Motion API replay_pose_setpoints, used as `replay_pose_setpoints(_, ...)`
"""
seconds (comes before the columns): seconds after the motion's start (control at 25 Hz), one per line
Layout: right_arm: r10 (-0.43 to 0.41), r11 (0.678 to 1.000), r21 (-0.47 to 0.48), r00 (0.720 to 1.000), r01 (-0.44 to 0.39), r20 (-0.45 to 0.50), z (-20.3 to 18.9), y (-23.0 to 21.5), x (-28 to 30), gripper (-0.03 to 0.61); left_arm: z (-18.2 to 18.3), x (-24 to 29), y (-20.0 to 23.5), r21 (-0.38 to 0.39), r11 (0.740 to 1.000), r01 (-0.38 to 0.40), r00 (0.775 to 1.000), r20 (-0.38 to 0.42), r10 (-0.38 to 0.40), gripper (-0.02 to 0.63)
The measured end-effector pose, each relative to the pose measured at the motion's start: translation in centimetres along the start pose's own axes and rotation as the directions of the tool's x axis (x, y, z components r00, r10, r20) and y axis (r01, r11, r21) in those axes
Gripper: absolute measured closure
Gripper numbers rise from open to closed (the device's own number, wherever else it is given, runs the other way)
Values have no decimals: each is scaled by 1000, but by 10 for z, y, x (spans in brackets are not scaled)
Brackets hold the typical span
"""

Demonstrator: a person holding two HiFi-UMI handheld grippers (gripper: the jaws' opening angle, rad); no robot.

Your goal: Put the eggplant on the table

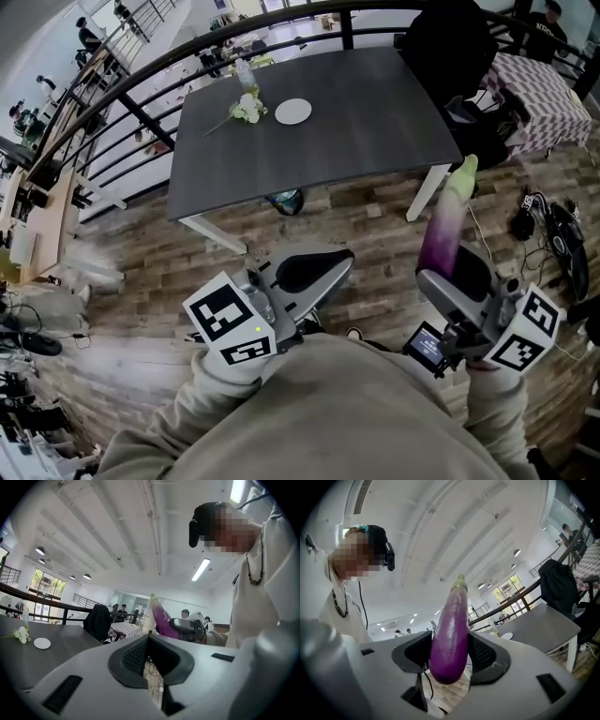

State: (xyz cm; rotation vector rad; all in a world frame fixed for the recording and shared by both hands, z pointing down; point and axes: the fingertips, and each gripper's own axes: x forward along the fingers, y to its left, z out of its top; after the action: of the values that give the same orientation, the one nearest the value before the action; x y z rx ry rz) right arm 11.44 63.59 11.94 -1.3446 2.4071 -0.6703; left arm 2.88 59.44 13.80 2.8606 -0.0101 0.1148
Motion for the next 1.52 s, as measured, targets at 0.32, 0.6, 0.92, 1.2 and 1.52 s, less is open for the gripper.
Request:
replay_pose_setpoints(0.32, -29, 1000, -11, 998, 28, -47, -5, -30, 28, 330, 0, 0, 42, -34, 999, -22, 1000, 18, 23, 609)
replay_pose_setpoints(0.6, -72, 997, -15, 996, 72, -45, 11, -58, 64, 330, 20, 3, 93, -40, 999, 3, 999, 45, -1, 609)
replay_pose_setpoints(0.92, -103, 995, -23, 992, 101, -71, 16, -80, 125, 330, 28, -6, 153, -63, 997, 44, 997, 58, -40, 609)
replay_pose_setpoints(1.2, -126, 991, -61, 987, 121, -96, 26, -90, 192, 330, 44, -26, 208, -64, 996, 67, 996, 70, -62, 609)
replay_pose_setpoints(1.52, -125, 990, -82, 978, 113, -167, 20, -99, 277, 330, 40, -65, 277, -70, 997, 35, 998, 50, -31, 609)
